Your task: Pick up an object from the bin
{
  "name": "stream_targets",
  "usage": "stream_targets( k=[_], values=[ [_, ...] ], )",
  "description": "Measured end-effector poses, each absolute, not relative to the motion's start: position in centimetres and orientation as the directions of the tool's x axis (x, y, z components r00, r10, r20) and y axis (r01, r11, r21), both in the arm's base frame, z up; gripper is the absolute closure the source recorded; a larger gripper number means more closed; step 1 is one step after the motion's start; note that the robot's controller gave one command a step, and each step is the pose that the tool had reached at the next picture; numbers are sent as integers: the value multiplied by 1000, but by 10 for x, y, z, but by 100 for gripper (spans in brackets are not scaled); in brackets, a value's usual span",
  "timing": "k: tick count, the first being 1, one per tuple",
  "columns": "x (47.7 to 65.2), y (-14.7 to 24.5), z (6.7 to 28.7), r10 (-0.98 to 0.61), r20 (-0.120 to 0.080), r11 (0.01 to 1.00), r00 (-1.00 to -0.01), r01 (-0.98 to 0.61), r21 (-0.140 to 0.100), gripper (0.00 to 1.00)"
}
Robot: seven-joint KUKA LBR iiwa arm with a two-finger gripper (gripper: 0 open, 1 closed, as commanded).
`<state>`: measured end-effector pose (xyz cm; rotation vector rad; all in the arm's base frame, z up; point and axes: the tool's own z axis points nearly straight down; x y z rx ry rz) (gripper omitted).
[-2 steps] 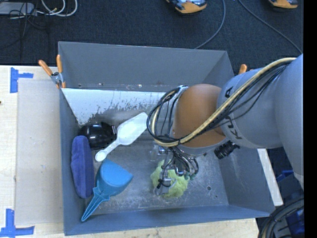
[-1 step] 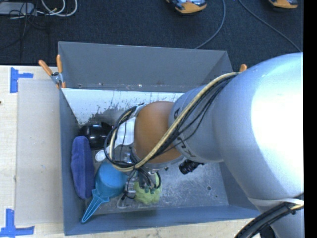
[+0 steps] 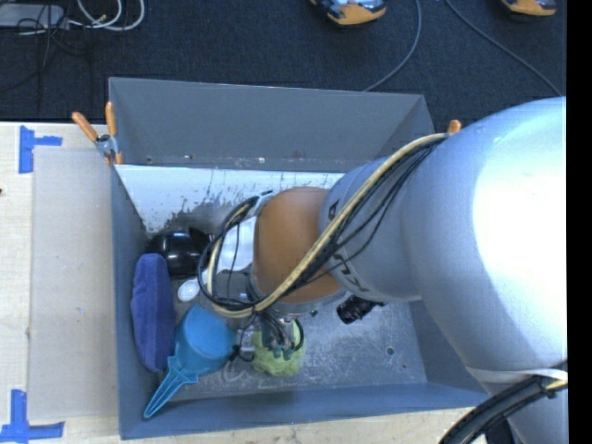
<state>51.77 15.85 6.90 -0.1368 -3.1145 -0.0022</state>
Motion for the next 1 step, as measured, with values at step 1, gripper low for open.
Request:
stream_targets(
  k=[1],
  values=[
    [535,122,210,181,18,983,-983,181,0,100]
  ],
)
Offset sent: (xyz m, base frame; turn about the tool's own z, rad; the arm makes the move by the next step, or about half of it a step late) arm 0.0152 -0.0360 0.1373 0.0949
